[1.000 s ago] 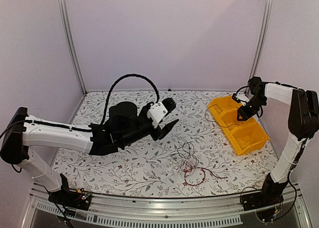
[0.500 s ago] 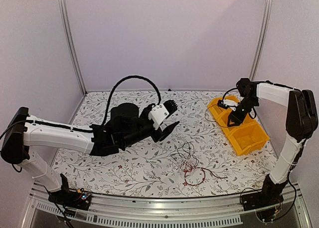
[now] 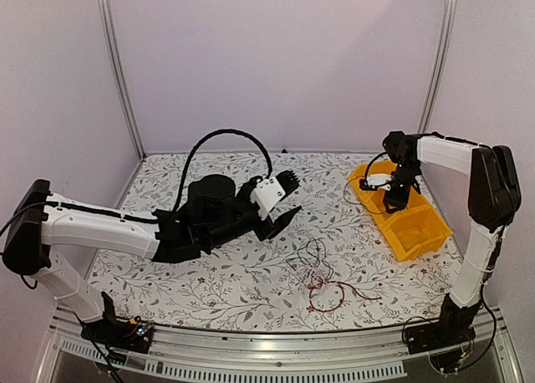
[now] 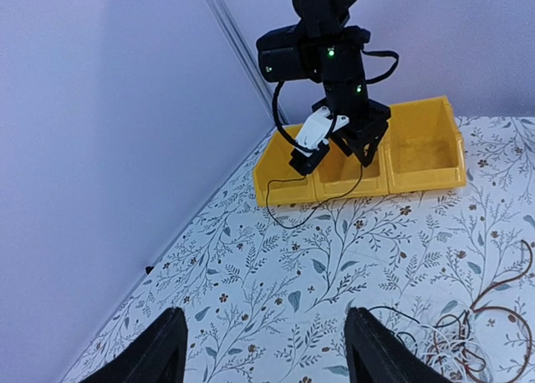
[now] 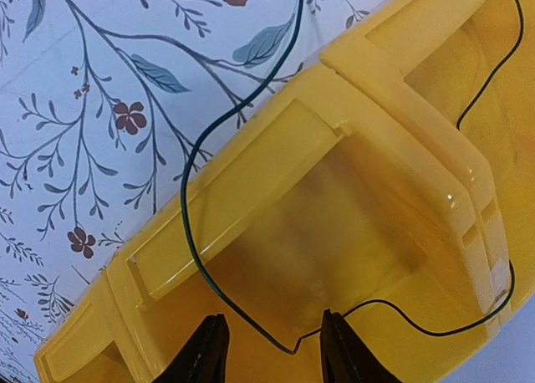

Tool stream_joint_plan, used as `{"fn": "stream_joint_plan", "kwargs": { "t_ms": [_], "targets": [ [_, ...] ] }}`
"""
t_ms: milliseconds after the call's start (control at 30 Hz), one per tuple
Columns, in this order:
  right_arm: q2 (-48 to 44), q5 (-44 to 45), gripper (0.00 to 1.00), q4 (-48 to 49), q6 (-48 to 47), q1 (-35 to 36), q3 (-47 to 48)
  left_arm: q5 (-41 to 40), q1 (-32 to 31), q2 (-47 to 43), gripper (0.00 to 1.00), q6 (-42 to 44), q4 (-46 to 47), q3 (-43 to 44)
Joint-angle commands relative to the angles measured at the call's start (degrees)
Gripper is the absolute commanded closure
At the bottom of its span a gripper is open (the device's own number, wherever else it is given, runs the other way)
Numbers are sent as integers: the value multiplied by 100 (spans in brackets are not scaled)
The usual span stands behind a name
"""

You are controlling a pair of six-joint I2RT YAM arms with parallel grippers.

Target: Untangle the cables

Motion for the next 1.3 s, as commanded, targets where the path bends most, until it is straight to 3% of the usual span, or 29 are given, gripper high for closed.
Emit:
{"fn": "stream_joint_plan", "kwargs": {
  "t_ms": [0, 133, 200, 333, 400, 633, 1267],
  "targets": [
    [255, 303, 58, -115, -235, 81, 223, -57, -86, 19, 34, 55, 41, 135],
    [501, 358, 60, -63, -278, 93, 271, -56, -92, 23, 34, 57, 37, 135],
    [591, 405, 65, -15, -280, 94, 290, -58, -89, 19, 34, 59, 32, 130],
    [654, 490, 92, -42, -307, 90, 440, -72, -103, 32, 34, 74, 41, 128],
    [583, 576, 100, -70, -325, 94, 563, -68, -100, 37, 34, 75, 41, 128],
    [160, 645, 100, 272, -809, 97, 1118, -56, -126, 57, 34, 75, 24, 137],
    [940, 574, 100, 1886, -1212, 91, 2372, -88, -177, 158, 34, 91, 25, 137]
  ]
}}
